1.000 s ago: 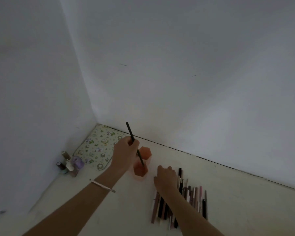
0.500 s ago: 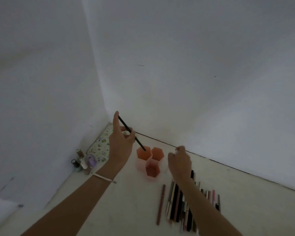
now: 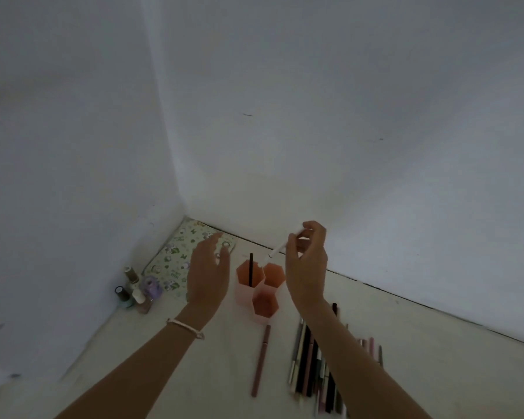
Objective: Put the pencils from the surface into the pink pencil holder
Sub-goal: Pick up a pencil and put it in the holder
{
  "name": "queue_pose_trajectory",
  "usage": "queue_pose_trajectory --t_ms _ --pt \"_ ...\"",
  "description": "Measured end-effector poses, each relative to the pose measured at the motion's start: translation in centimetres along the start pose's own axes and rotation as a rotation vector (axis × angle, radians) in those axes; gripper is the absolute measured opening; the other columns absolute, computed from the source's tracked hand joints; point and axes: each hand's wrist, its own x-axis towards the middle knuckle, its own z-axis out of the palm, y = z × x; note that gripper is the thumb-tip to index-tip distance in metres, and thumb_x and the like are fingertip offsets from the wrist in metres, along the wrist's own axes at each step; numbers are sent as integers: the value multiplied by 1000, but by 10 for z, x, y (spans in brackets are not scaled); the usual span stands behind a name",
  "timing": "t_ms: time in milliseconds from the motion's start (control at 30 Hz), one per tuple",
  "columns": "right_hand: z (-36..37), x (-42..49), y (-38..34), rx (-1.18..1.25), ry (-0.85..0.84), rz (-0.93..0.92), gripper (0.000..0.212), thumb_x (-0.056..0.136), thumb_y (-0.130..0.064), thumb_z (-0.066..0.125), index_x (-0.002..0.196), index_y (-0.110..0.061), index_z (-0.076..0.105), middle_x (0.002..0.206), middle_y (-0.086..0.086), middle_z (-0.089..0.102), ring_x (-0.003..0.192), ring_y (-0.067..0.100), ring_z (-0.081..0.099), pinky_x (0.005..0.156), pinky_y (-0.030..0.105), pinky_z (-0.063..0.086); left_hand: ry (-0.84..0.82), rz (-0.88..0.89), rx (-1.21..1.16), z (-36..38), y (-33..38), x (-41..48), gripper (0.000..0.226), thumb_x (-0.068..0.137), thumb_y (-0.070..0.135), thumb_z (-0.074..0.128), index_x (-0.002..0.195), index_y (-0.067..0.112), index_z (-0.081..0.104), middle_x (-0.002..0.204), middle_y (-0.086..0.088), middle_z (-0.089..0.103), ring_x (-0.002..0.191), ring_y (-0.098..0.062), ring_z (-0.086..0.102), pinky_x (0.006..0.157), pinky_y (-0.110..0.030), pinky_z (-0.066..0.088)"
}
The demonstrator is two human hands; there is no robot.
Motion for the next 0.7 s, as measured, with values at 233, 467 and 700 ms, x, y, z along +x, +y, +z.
queue_pose_trajectory --t_ms 233,467,700 --pt "22 -29 17 -286 -247 -71 14 99 -22 48 110 -30 44 79 -15 58 78 6 60 69 23 50 89 -220 -196 -25 -22 2 35 89 2 46 122 11 55 108 -1 58 89 -20 58 78 -47 56" --pt "-3 -29 23 -311 -105 -145 25 92 -5 50 114 -10 60 116 1 58 99 14 59 85 34 53 48 -297 -32 -25 -6 -30 9 84 12 52 82 20 50 74 1 57 67 -20 56 56 -30 41" --pt "-57 -23 31 -313 35 -44 32 91 1 48 118 -14 58 118 -3 60 95 7 59 79 15 43 -722 -214 542 32 -1 -105 44 86 55 52 110 18 61 111 -1 64 104 -21 62 80 -28 47"
